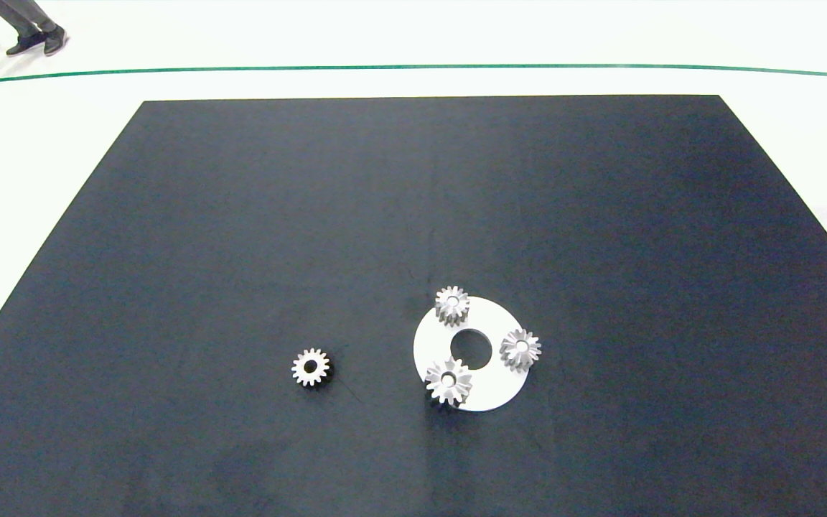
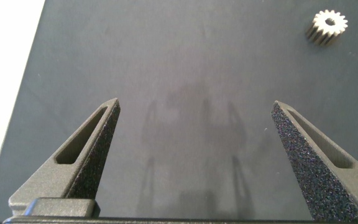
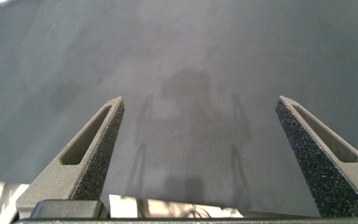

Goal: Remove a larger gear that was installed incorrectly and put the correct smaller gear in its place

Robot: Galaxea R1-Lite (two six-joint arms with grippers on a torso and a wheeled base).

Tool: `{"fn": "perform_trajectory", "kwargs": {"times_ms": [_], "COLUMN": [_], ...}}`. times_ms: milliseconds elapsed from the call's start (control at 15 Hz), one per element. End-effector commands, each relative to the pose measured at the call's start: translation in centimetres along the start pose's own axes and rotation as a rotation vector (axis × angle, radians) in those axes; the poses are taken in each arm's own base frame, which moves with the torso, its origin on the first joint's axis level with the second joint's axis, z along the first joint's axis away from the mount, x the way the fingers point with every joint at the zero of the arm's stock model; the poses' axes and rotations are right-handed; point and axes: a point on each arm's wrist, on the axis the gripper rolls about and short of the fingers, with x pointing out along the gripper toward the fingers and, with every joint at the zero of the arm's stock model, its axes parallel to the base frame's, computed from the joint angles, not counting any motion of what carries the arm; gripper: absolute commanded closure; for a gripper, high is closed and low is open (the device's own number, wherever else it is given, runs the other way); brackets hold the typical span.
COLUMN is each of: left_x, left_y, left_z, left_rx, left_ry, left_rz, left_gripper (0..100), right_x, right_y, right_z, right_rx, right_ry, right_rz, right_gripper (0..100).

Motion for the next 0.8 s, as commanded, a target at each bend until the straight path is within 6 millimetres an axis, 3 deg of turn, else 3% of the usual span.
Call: {"fn": "perform_trajectory", "kwargs": {"times_ms": [67, 133, 200, 333, 533, 667, 800], "left_x": [3.3, 4.7, 5.8, 6.7, 8.0, 7.6, 7.1], "left_y": [0.8, 1.1, 1.2, 1.5, 2.3, 2.2, 2.2], "left_z": [14.7, 18.2, 20.4, 22.8, 23.6, 23.7, 24.0], "left_rx": [0.028, 0.027, 0.026, 0.033, 0.019, 0.025, 0.038], "left_ry": [0.159, 0.183, 0.234, 0.308, 0.336, 0.338, 0.318], "left_rz": [0.002, 0.016, 0.022, 0.068, 0.170, 0.169, 0.170], "left_gripper": [0, 0, 0, 0, 0, 0, 0], "right_x": [1.6, 2.9, 4.4, 7.1, 10.1, 13.4, 16.5], "right_y": [-1.0, -1.3, -1.4, -1.4, 0.6, 3.5, 7.3], "right_z": [7.3, 9.7, 11.6, 15.1, 20.6, 24.2, 25.9], "right_rx": [-0.041, -0.044, -0.062, -0.138, -0.254, -0.326, -0.388], "right_ry": [0.138, 0.177, 0.202, 0.220, 0.299, 0.334, 0.360], "right_rz": [0.116, 0.144, 0.177, 0.238, 0.401, 0.452, 0.513], "right_gripper": [0, 0, 0, 0, 0, 0, 0]}}
